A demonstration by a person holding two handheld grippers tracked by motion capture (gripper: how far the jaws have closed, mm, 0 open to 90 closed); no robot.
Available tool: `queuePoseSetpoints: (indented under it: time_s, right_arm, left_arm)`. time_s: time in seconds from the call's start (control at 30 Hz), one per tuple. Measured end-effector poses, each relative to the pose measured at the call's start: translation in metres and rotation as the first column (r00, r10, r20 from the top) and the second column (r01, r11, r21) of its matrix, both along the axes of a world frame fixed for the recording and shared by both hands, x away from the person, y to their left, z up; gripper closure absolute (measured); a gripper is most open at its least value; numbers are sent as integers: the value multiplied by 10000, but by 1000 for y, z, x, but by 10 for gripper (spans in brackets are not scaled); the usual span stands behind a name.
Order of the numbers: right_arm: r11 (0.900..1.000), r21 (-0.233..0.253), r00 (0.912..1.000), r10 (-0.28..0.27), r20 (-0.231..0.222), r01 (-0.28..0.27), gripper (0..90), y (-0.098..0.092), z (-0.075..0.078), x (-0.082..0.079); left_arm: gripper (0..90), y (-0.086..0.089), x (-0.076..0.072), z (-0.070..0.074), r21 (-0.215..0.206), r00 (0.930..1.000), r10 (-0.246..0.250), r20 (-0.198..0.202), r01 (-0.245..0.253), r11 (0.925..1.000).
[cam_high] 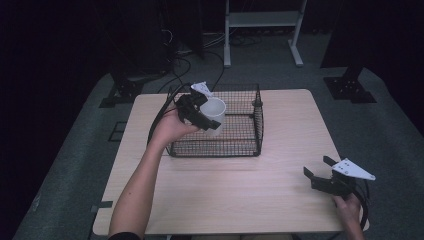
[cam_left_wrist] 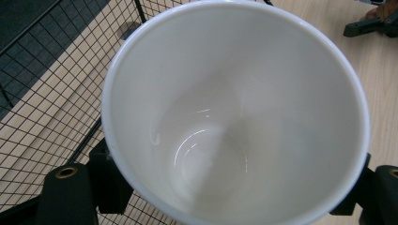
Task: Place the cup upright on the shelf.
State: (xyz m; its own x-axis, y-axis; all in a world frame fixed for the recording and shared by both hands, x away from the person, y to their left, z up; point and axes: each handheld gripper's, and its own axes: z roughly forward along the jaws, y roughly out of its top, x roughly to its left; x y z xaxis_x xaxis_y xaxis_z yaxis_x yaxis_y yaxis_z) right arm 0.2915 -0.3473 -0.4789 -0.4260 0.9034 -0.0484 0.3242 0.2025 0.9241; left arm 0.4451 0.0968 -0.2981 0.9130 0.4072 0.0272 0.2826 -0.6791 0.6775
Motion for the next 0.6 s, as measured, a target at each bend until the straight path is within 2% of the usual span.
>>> queuePoseSetpoints:
  time_s: [0.23, 0.47, 0.5, 0.57, 0.6]
  right_arm:
    - [10000, 32, 10000, 4, -11, -4, 131, 0, 0, 0]
    - [10000, 62, 10000, 3, -24, -2, 131, 0, 0, 0]
    - [10000, 62, 10000, 3, -24, -2, 131, 0, 0, 0]
    - [10000, 72, 10000, 2, -16, -2, 131, 0, 0, 0]
    - [10000, 54, 10000, 19, -11, -19, 131, 0, 0, 0]
  left_arm:
    - [219, -3, 11, -7, 37, 9999, 140, -67, -140, 9999]
    - [219, -4, 26, -20, 90, 9987, 402, -325, -399, 9992]
    - [218, -4, 26, -20, 90, 9987, 402, -325, -399, 9992]
    - [218, -3, 29, -22, 65, 9985, 549, -76, -549, 9985]
    - [218, -3, 32, -23, -88, 9981, 607, -104, -608, 9981]
